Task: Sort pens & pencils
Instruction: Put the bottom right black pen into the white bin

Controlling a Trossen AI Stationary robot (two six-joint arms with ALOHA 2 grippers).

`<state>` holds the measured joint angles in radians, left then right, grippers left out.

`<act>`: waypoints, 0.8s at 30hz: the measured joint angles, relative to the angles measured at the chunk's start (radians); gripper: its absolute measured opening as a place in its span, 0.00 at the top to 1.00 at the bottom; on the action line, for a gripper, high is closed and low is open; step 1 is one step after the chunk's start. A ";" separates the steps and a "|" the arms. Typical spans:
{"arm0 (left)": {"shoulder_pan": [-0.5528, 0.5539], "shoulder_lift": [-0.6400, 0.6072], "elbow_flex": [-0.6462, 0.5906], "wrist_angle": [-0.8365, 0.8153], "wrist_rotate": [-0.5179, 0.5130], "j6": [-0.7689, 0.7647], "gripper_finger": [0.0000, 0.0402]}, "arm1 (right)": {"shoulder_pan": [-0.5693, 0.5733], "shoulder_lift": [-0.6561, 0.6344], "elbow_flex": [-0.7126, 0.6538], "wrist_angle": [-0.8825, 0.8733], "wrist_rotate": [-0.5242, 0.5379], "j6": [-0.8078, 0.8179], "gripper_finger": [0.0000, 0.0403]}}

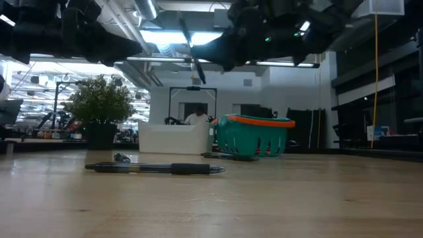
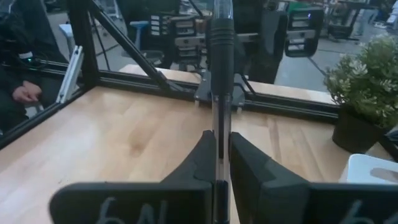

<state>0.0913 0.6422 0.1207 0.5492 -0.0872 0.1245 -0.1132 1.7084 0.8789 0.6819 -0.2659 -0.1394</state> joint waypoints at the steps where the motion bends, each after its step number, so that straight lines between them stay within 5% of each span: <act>1: 0.000 0.000 0.000 0.001 0.000 -0.001 0.75 | -0.005 0.016 0.017 -0.004 -0.021 -0.001 0.93; 13: -0.001 0.013 0.000 0.021 0.050 -0.045 0.75 | -0.052 0.205 0.234 -0.010 -0.181 -0.021 0.93; 24: -0.001 0.131 0.004 0.120 0.056 -0.064 0.75 | -0.073 0.233 0.284 -0.028 -0.227 -0.023 0.93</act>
<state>0.0902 0.7734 0.1248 0.6690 -0.0315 0.0608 -0.1864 1.9419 1.1629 0.6540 -0.4934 -0.1623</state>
